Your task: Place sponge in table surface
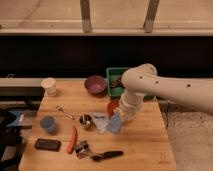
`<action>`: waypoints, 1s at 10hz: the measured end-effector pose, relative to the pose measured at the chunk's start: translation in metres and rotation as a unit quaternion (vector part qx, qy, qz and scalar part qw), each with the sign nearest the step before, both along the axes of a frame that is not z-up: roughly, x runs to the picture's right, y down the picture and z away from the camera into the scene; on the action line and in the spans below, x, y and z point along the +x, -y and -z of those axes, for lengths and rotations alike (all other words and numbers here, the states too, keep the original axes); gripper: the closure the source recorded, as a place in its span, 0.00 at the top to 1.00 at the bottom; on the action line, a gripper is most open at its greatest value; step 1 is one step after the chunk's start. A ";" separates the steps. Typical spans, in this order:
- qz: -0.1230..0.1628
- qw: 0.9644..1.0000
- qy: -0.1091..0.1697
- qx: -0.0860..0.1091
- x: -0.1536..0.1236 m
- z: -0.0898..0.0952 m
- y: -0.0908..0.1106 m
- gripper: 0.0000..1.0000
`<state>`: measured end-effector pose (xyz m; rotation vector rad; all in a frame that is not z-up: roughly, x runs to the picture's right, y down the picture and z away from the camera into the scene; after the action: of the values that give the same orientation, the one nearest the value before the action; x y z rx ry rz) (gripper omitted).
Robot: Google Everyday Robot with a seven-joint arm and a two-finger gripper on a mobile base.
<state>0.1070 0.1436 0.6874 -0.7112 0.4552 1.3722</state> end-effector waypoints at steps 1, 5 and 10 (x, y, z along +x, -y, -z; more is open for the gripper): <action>-0.004 1.000 0.003 -0.003 -0.001 -0.005 -0.004 0.00; -0.017 0.999 0.017 -0.036 -0.002 -0.035 -0.028 0.00; -0.024 0.996 0.037 -0.083 -0.017 -0.069 -0.052 0.00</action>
<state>0.0904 0.1953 0.7564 -0.9105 0.5003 1.3585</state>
